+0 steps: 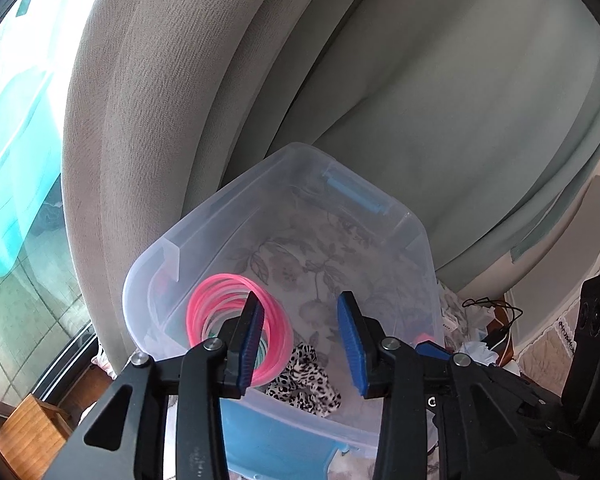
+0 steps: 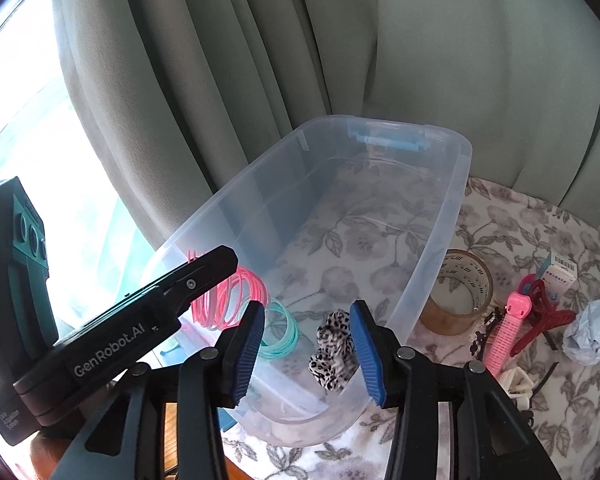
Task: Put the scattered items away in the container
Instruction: 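Open both tools to drop the bangles and scrunchie into the box, then move both tools back over the table toward the black toy car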
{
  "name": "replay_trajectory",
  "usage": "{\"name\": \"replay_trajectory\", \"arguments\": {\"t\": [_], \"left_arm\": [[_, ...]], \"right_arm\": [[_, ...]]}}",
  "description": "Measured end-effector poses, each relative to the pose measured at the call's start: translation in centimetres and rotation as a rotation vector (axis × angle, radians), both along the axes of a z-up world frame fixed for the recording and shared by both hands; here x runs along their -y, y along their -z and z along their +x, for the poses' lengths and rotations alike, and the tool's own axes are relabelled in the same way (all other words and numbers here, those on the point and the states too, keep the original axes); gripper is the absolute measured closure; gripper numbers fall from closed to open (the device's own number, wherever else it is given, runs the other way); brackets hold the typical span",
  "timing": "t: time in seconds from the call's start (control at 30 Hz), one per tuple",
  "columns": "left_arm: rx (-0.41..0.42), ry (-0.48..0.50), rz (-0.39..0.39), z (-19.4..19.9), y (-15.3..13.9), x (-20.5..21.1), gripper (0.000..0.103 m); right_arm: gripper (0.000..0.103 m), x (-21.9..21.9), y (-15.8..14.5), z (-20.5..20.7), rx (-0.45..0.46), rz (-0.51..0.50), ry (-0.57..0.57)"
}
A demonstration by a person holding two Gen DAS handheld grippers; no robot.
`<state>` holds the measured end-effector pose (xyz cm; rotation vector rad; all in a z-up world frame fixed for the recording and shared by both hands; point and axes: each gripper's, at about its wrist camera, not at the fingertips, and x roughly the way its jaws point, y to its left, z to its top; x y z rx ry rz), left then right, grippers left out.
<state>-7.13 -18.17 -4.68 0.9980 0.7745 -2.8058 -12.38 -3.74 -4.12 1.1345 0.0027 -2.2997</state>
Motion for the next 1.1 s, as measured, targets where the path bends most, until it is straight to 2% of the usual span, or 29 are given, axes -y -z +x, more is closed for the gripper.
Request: {"name": "replay_trajectory", "arguments": {"t": [0.33,0.5,0.63,0.7,0.83,0.97,1.1], "left_arm": [[0.004,-0.009,-0.015,1.4,-1.0,-0.4,0.056],[-0.020,-0.017,-0.045,2.6,-2.2,-1.2,0.046],[-0.041,-0.008,-0.070,3.1,-3.2,-1.4,0.044],[-0.048,-0.003,-0.081,2.8,-4.3,-4.2,0.043],[-0.065,0.004,-0.111,3.1,-4.7,-4.3,0.038],[-0.080,0.014,-0.145,4.4,-7.2,-4.6,0.038],[-0.088,0.027,-0.185,5.6,-8.2,-5.9,0.038]], "right_arm": [[0.047,-0.6,-1.0,0.9,-0.021,0.001,0.016],[0.038,-1.4,-2.1,1.7,-0.038,-0.012,0.036],[0.036,-2.1,-3.1,2.8,-0.057,-0.025,0.042],[0.036,-2.5,-3.6,3.4,-0.071,-0.030,0.047],[0.034,-3.6,-4.8,4.8,-0.097,-0.044,0.061],[0.033,-4.7,-5.9,6.2,-0.121,-0.058,0.076],[0.033,-6.0,-6.7,7.5,-0.141,-0.071,0.100]]}}
